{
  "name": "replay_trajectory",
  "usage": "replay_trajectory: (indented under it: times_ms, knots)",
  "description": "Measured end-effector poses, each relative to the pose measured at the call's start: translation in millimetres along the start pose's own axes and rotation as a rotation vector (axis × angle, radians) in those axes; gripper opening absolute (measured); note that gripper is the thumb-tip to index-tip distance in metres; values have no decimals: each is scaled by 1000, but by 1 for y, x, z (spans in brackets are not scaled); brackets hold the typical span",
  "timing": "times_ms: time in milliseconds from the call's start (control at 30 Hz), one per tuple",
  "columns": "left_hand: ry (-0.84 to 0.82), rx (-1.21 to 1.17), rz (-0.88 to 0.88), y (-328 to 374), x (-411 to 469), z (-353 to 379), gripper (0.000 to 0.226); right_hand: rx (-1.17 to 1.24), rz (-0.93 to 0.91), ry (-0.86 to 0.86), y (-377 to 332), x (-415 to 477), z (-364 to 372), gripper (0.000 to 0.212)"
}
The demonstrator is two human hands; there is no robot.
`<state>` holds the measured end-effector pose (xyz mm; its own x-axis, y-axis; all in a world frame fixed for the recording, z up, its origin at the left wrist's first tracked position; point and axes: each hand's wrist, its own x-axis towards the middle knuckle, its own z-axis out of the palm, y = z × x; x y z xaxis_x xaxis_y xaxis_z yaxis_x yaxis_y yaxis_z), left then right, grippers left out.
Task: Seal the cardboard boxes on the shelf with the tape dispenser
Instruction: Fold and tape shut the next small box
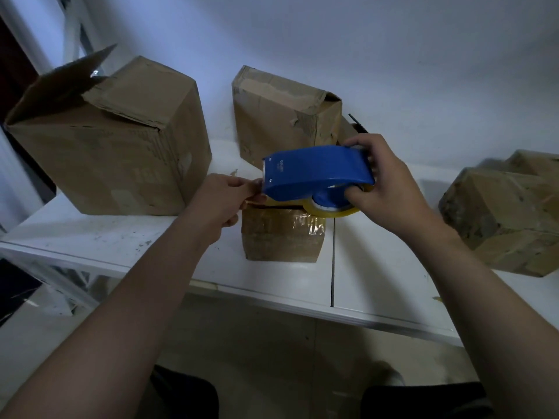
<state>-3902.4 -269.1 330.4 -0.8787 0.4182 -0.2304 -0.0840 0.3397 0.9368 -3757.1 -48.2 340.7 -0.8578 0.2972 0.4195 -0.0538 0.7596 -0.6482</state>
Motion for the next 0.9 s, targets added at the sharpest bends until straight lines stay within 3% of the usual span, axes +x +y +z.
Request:
replay_trajectory:
  times_ms: [200, 900]
  knots:
    - [92, -64, -33, -12, 15, -13, 17, -25, -25, 50, 12, 8, -1, 67]
    - [67, 42, -44, -49, 25, -30, 25, -236, -43, -48, 5, 13, 28, 69]
